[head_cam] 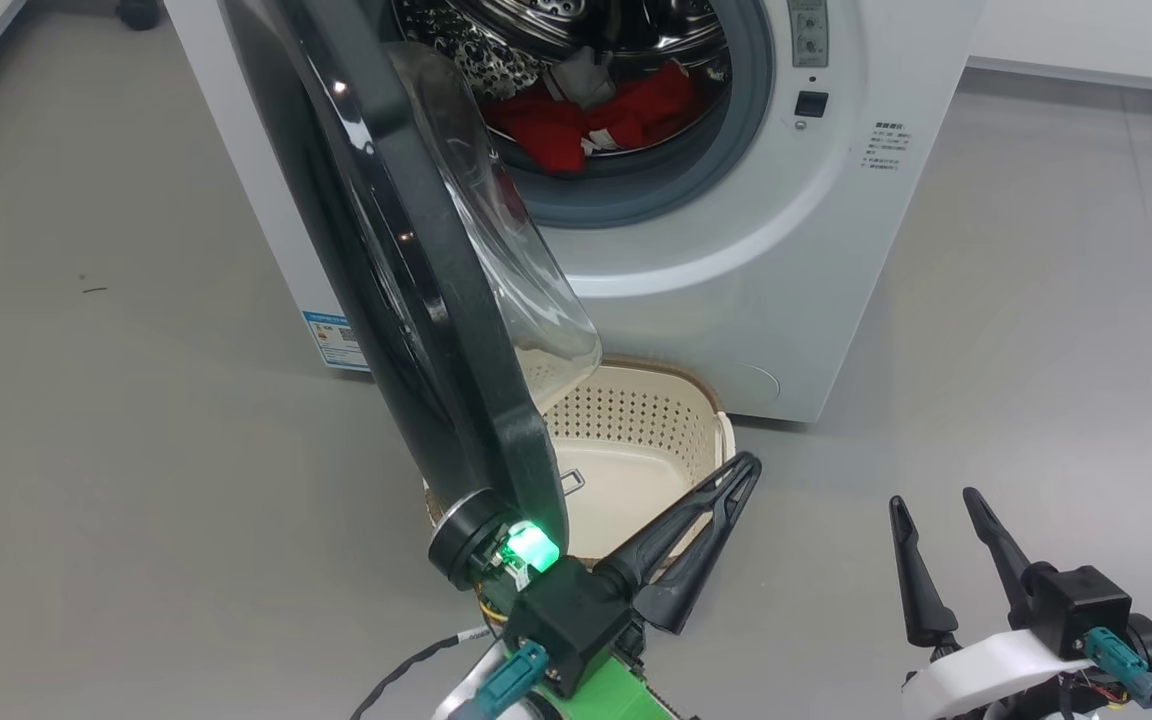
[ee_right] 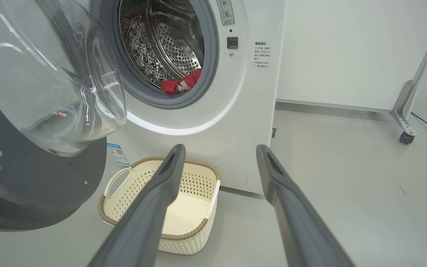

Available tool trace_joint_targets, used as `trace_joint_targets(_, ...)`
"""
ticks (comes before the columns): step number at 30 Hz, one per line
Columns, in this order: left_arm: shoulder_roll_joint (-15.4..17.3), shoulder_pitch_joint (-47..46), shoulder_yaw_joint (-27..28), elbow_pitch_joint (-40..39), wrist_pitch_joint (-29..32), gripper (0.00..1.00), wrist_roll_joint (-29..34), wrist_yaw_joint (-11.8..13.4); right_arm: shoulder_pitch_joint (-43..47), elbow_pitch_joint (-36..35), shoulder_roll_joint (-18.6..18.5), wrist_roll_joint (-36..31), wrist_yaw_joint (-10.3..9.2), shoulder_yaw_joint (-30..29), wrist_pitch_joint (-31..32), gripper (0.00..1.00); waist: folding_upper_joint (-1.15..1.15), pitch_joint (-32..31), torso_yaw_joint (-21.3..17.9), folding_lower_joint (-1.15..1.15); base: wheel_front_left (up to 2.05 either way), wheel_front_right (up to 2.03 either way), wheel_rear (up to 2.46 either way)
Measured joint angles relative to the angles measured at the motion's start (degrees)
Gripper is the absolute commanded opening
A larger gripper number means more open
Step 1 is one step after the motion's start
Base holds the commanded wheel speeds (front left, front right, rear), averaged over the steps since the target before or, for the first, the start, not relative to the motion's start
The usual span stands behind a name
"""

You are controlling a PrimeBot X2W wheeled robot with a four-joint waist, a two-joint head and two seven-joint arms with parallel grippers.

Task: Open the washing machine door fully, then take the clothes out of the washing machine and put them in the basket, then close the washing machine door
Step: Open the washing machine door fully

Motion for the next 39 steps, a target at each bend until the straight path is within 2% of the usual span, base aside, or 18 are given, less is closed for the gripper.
trace_joint_targets(7, 0.0, 1.0, -0.5, 6.3, 3.5, 0.00, -1.0, 0.4, -0.2, 0.0, 0.1, 0.0, 0.31, -1.1, 0.0, 1.00, 0.00, 1.2, -0.9, 0.00, 0.00, 0.00, 0.00)
trace_joint_targets(14, 0.0, 1.1, 2.7, 10.4, 4.0, 0.00, -2.0, 1.6, -0.2, 0.0, 0.1, 0.0, 0.51, -1.7, 0.0, 1.00, 0.00, 1.5, -0.9, 0.00, 0.00, 0.00, 0.00)
trace_joint_targets(29, 0.0, 1.7, 6.4, 13.6, 2.8, 0.00, -2.8, 2.2, -0.2, 0.4, 0.5, -0.5, 1.32, -2.4, 0.0, 1.00, 0.00, 1.5, -0.2, 0.00, 0.00, 0.00, 0.00)
trace_joint_targets(39, 0.0, 3.7, 6.8, 14.6, 2.3, 0.00, -2.8, 2.4, -0.2, 0.5, 0.9, -0.5, 1.33, -3.5, 0.0, 1.00, 0.00, 1.4, 1.2, 0.00, 0.00, 0.00, 0.00)
